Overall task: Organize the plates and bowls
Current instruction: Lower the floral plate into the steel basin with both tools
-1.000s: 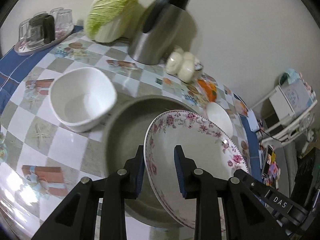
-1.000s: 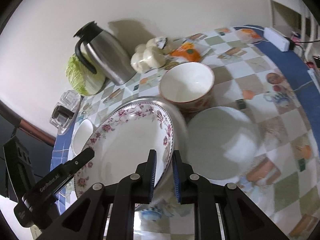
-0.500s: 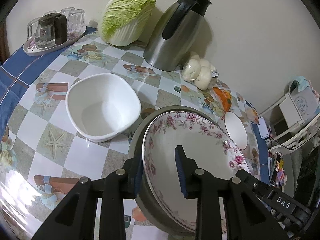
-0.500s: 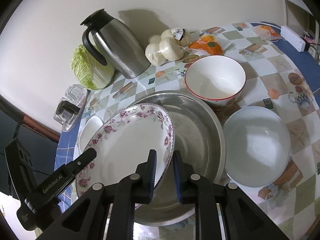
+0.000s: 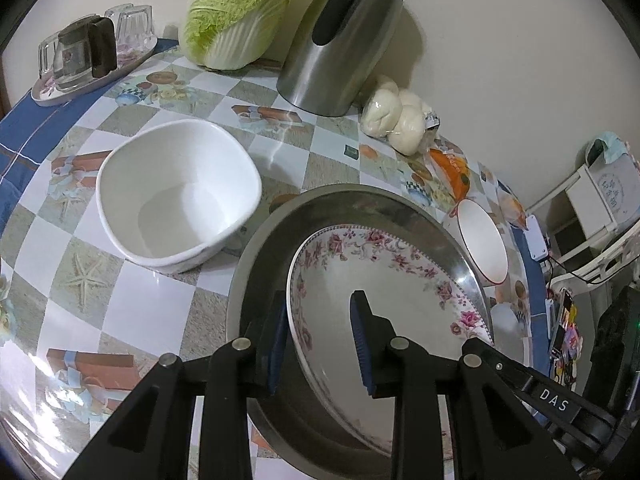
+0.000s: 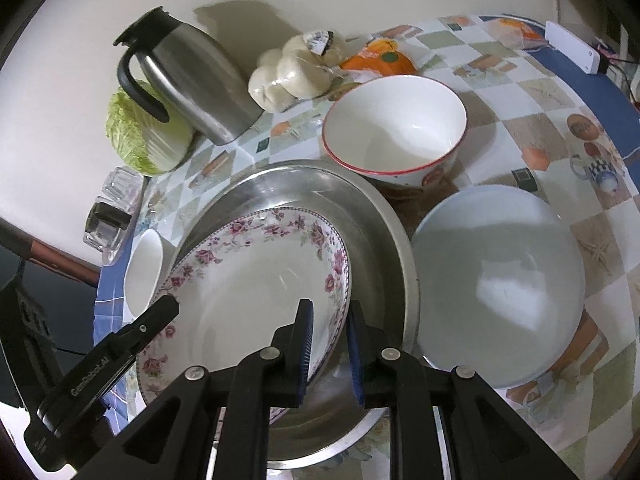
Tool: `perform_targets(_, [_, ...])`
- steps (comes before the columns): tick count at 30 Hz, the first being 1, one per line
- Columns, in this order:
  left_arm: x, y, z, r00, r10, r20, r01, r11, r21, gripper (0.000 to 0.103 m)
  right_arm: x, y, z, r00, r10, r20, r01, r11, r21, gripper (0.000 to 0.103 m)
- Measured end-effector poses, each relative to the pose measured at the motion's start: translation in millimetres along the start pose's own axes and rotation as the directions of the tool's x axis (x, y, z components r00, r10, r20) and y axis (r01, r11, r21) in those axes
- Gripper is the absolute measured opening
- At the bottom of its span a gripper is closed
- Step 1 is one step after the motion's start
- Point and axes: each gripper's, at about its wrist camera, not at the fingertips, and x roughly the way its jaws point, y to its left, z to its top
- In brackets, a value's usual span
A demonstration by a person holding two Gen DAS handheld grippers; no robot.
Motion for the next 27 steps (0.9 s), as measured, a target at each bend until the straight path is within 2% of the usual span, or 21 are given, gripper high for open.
perform_targets(12, [14, 6, -6, 0.999, 0.011, -0.033, -0.012, 1.000, -0.023, 0.031, 13, -6, -3, 0.999, -0.002, -0.032, 0.003, 1.000, 0.012, 0.019])
perform_targets(27, [16, 5, -6, 0.999, 0.025, -0.044, -0.026, 0.999, -0.022, 0.034, 15, 11, -5, 0.992, -0.126, -0.013, 0.124, 0.987, -0.102, 0.020])
